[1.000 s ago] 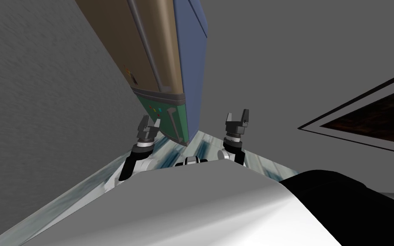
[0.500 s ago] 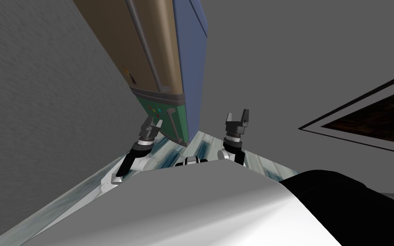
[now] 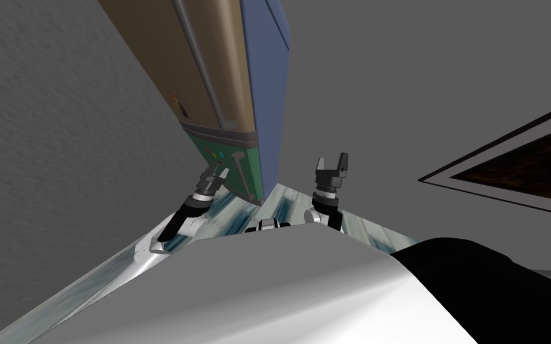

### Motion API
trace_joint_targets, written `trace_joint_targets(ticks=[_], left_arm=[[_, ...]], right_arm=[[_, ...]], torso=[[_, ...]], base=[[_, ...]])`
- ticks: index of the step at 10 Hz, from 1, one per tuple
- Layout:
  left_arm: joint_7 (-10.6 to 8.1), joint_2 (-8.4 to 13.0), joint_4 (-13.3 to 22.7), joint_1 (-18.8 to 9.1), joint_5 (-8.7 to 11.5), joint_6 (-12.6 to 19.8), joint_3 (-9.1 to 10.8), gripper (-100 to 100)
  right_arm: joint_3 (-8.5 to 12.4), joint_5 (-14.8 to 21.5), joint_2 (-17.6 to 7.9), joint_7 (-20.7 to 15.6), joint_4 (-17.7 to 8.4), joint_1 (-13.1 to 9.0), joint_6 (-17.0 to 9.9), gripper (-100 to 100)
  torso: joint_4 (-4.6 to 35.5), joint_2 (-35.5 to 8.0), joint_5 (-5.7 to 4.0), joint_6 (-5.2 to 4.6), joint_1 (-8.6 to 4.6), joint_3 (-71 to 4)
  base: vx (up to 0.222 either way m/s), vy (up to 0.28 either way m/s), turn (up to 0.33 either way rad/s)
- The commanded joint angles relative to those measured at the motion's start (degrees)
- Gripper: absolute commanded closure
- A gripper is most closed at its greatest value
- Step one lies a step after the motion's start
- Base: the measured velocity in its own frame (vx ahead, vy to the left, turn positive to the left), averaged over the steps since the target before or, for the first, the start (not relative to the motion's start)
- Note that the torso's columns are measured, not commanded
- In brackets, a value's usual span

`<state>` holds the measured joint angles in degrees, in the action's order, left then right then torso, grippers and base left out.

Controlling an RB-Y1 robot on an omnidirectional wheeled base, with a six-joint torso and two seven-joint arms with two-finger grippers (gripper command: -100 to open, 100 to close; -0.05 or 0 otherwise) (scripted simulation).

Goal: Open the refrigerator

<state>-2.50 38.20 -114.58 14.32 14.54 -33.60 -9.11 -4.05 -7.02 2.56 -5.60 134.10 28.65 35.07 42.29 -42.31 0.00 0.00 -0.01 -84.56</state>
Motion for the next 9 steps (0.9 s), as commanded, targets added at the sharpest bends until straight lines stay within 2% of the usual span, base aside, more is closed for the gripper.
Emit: trace_joint_targets(ticks=[1, 2, 5, 6, 7, 8, 9], left_arm=[[-1.03, 3.7, 1.7, -1.4, 1.0, 0.3, -0.53, -100], [-1.87, 5.9, 3.2, -2.6, 1.9, 0.7, -0.98, -100], [-2.68, 9.7, 4.7, -3.9, 2.8, 1.1, -1.41, -100], [-3.48, 11.9, 6.3, -5.2, 3.6, 1.4, -1.84, -100], [-3.48, 12.6, 6.3, -5.2, 3.6, 1.4, -1.84, -100], [-4.24, 14.9, 7.9, -6.5, 4.4, 1.8, -2.25, -100], [-4.24, 15.5, 7.9, -6.5, 4.4, 1.8, -2.25, -100]], right_arm=[[0.0, 0.0, 0.0, 0.0, 0.0, 0.0, 0.0, 0], [0.0, 0.0, 0.0, 0.0, 0.0, 0.0, 0.0, 0], [0.0, 0.0, 0.0, 0.0, 0.0, 0.0, 0.0, 0], [0.0, 0.0, 0.0, 0.0, 0.0, 0.0, 0.0, 0], [0.0, 0.0, 0.0, 0.0, 0.0, 0.0, 0.0, 0], [0.0, 0.0, 0.0, 0.0, 0.0, 0.0, 0.0, 0], [0.0, 0.0, 0.0, 0.0, 0.0, 0.0, 0.0, 0]], torso=[[0.0, 0.0, 0.0, -0.01, -0.01, 0.0], [0.0, 0.0, 0.0, 0.0, -0.01, 0.0], [0.0, 0.0, 0.0, -0.01, 0.0, 0.0], [0.0, 0.0, 0.0, 0.0, 0.01, 0.0], [0.0, 0.0, 0.0, -0.01, -0.01, 0.0], [0.0, 0.0, 0.0, 0.0, 0.0, 0.0], [0.0, 0.0, -0.01, -0.01, -0.03, 0.0]], base=[[0.017, -0.01, -0.011], [0.018, -0.015, -0.018], [0.016, -0.014, -0.014], [0.018, -0.021, -0.023], [0.013, -0.02, -0.014], [0.009, -0.031, -0.025], [0.007, -0.025, -0.013]])
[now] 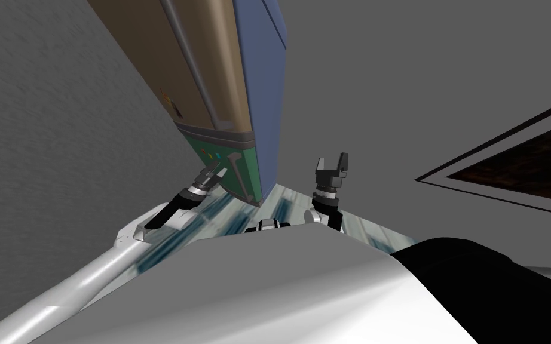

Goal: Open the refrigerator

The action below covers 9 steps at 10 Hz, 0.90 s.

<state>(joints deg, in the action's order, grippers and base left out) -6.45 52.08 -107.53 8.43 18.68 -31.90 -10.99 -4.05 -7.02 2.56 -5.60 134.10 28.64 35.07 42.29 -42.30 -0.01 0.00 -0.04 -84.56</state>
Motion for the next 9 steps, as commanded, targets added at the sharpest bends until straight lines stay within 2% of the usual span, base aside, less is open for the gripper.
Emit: trace_joint_targets(ticks=[1, 2, 3, 4, 5, 8, 9], left_arm=[[-1.03, 3.9, 2.6, -1.9, 1.1, 0.5, -0.77, -100], [-1.03, 4.4, 2.6, -1.9, 1.1, 0.5, -0.77, -100], [-1.73, 6.6, 4.3, -3.3, 1.9, 0.9, -1.16, -100], [-1.73, 7.1, 4.3, -3.3, 1.9, 0.9, -1.16, -100], [-2.41, 9.5, 6.1, -4.7, 2.6, 1.3, -1.53, -100], [-3.67, 14.3, 9.7, -7.4, 4.0, 2.2, -2.22, -100], [-3.67, 14.7, 9.7, -7.4, 4.0, 2.2, -2.22, -100]], right_arm=[[0.0, 0.0, 0.0, 0.0, 0.0, 0.0, 0.0, 0], [0.0, 0.0, 0.0, 0.0, 0.0, 0.0, 0.0, 0], [0.0, 0.0, 0.0, 0.0, 0.0, 0.0, 0.0, 0], [0.0, 0.0, 0.0, 0.0, 0.0, 0.0, 0.0, 0], [0.0, 0.0, 0.0, 0.0, 0.0, 0.0, 0.0, 0], [0.0, 0.0, 0.0, 0.0, 0.0, 0.0, 0.0, 0], [0.0, 0.0, 0.0, 0.0, 0.0, 0.0, 0.0, 0]], torso=[[0.0, 0.0, 0.01, 0.01, 0.03, 0.0], [0.0, 0.0, 0.01, 0.0, 0.02, 0.0], [0.0, 0.0, 0.01, 0.01, 0.05, 0.0], [0.0, 0.0, 0.01, 0.0, 0.02, 0.0], [0.0, 0.0, 0.01, 0.0, 0.02, 0.0], [0.0, 0.0, 0.0, 0.02, 0.03, 0.0], [0.0, 0.0, 0.02, 0.0, 0.05, 0.0]], base=[[0.007, -0.031, -0.029], [0.009, -0.026, -0.016], [0.011, -0.036, -0.024], [0.009, -0.038, -0.018], [0.009, -0.047, -0.03], [0.002, -0.06, -0.04], [-0.002, -0.045, -0.015]])
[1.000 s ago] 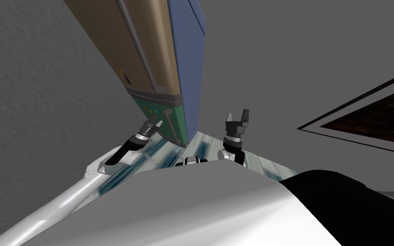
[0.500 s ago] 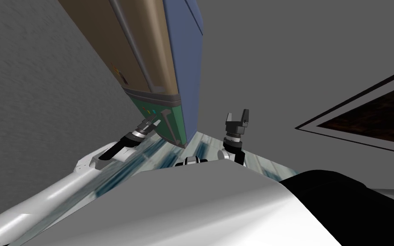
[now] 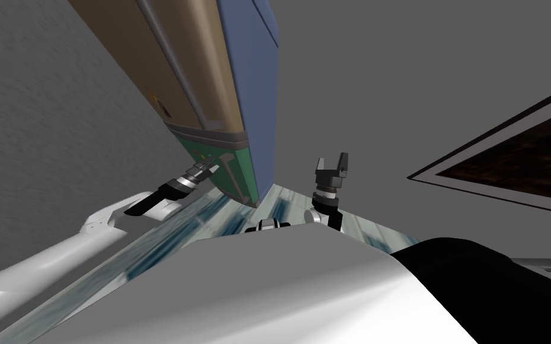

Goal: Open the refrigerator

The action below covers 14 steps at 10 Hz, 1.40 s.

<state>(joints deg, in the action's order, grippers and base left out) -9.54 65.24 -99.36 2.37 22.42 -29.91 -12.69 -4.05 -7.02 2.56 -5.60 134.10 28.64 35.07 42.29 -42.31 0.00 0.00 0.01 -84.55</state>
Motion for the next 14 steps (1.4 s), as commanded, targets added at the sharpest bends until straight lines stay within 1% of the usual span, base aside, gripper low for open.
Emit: trace_joint_targets(ticks=[1, 3, 4, 5, 6, 7, 9, 10, 12, 13, 14], left_arm=[[-1.17, 3.8, 3.3, -2.7, 1.0, 0.6, -0.84, -100], [-2.27, 7.6, 6.6, -5.5, 2.2, 1.4, -1.45, -100], [-2.27, 8.3, 6.9, -5.5, 2.2, 1.4, -1.45, -100], [-2.78, 10.3, 8.7, -6.8, 2.8, 1.8, -1.73, -100], [-3.27, 11.8, 10.3, -8.0, 3.3, 2.1, -1.99, -100], [-3.27, 12.3, 10.3, -8.0, 3.3, 2.1, -1.99, -100], [-4.18, 15.6, 13.4, -10.4, 4.3, 2.8, -2.48, -100], [-4.18, 15.8, 13.4, -10.4, 4.3, 2.8, -2.48, -100], [-4.99, 19.0, 16.1, -12.4, 5.2, 3.4, -2.92, -100], [-4.99, 19.0, 16.1, -12.4, 5.2, 3.4, -2.92, -100], [-5.37, 20.5, 17.3, -13.3, 5.6, 3.7, -3.12, -100]], right_arm=[[0.0, 0.0, 0.0, 0.0, 0.0, 0.0, 0.0, 0], [0.0, 0.0, 0.0, 0.0, 0.0, 0.0, 0.0, 0], [0.0, 0.0, 0.0, 0.0, 0.0, 0.0, 0.0, 0], [0.0, 0.0, 0.0, 0.0, 0.0, 0.0, 0.0, 0], [0.0, 0.0, 0.0, 0.0, 0.0, 0.0, 0.0, 0], [0.0, 0.0, 0.0, 0.0, 0.0, 0.0, 0.0, 0], [0.0, 0.0, 0.0, 0.0, 0.0, 0.0, 0.0, 0], [0.0, 0.0, 0.0, 0.0, 0.0, 0.0, 0.0, 0], [0.0, 0.0, 0.0, 0.0, 0.0, 0.0, 0.0, 0], [0.0, 0.0, 0.0, 0.0, 0.0, 0.0, 0.0, 0], [0.0, 0.0, 0.0, 0.0, 0.0, 0.0, 0.0, 0]], torso=[[0.0, 0.0, 0.01, 0.01, 0.04, 0.0], [0.0, 0.0, -0.04, -0.02, -0.13, 0.0], [0.0, 0.0, -0.04, -0.01, -0.12, 0.0], [0.0, 0.0, 0.0, 0.02, 0.03, 0.0], [0.0, 0.0, 0.02, 0.0, 0.03, 0.0], [0.0, 0.0, -0.01, 0.0, -0.02, 0.0], [0.0, 0.0, 0.02, 0.0, 0.03, 0.0], [0.0, 0.0, -0.02, -0.01, -0.06, 0.0], [0.0, 0.0, 0.0, 0.01, 0.02, 0.0], [0.0, 0.0, -0.02, 0.0, -0.06, 0.0], [0.0, 0.0, 0.01, 0.0, 0.03, 0.0]], base=[[-0.003, -0.058, -0.031], [-0.005, -0.093, -0.069], [0.003, -0.068, -0.013], [-0.001, -0.076, -0.035], [-0.007, -0.088, -0.058], [-0.002, -0.059, -0.019], [-0.003, -0.069, -0.045], [-0.005, -0.055, -0.022], [0.0, -0.065, -0.042], [0.001, -0.05, -0.013], [0.0, -0.042, -0.029]])
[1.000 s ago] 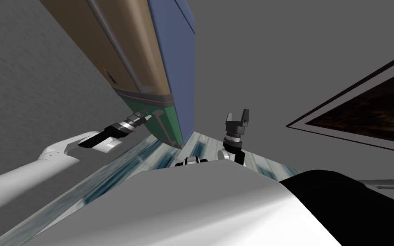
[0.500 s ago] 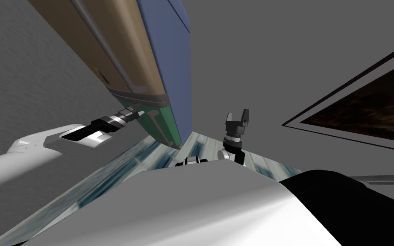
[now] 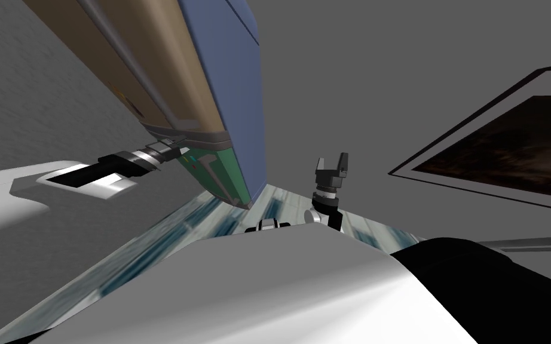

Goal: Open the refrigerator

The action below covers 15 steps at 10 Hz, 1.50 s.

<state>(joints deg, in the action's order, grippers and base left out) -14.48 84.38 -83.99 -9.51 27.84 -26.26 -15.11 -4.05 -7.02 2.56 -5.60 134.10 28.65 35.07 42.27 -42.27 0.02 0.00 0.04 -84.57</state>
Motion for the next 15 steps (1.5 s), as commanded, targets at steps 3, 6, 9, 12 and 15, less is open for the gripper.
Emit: trace_joint_targets(ticks=[3, 6, 9, 12, 15], left_arm=[[-1.35, 4.8, 4.7, -3.5, 1.2, 0.6, -1.19, -100], [-1.7, 6.1, 5.7, -4.3, 1.5, 0.7, -1.46, -100], [-1.81, 6.2, 5.8, -4.4, 1.5, 0.7, -1.52, 100], [-2.42, 7.9, 2.9, -5.3, 2.0, -2.3, -3.04, 100], [-2.53, 8.6, 1.3, -5.2, 2.4, -3.7, -3.56, 100]], right_arm=[[0.0, 0.0, 0.0, 0.0, 0.0, 0.0, 0.0, 0], [0.0, 0.0, 0.0, 0.0, 0.0, 0.0, 0.0, 0], [0.0, 0.0, 0.0, 0.0, 0.0, 0.0, 0.0, 0], [0.0, 0.0, 0.0, 0.0, 0.0, 0.0, 0.0, 0], [0.0, 0.0, 0.0, 0.0, 0.0, 0.0, 0.0, 0]], torso=[[0.0, 0.0, -0.03, 0.0, -0.06, 0.0], [0.0, 0.0, -0.01, 0.0, 0.0, 0.0], [0.0, 0.1, 0.0, 0.04, 0.0, 0.0], [0.1, 0.0, 0.15, 0.06, 0.66, 0.0], [0.1, 0.3, 0.13, 0.23, 0.82, -0.3]], base=[[0.0, -0.052, -0.037], [0.003, -0.032, -0.016], [0.019, -0.007, -0.032], [-0.064, 0.154, 0.045], [-0.096, 0.268, 0.017]])
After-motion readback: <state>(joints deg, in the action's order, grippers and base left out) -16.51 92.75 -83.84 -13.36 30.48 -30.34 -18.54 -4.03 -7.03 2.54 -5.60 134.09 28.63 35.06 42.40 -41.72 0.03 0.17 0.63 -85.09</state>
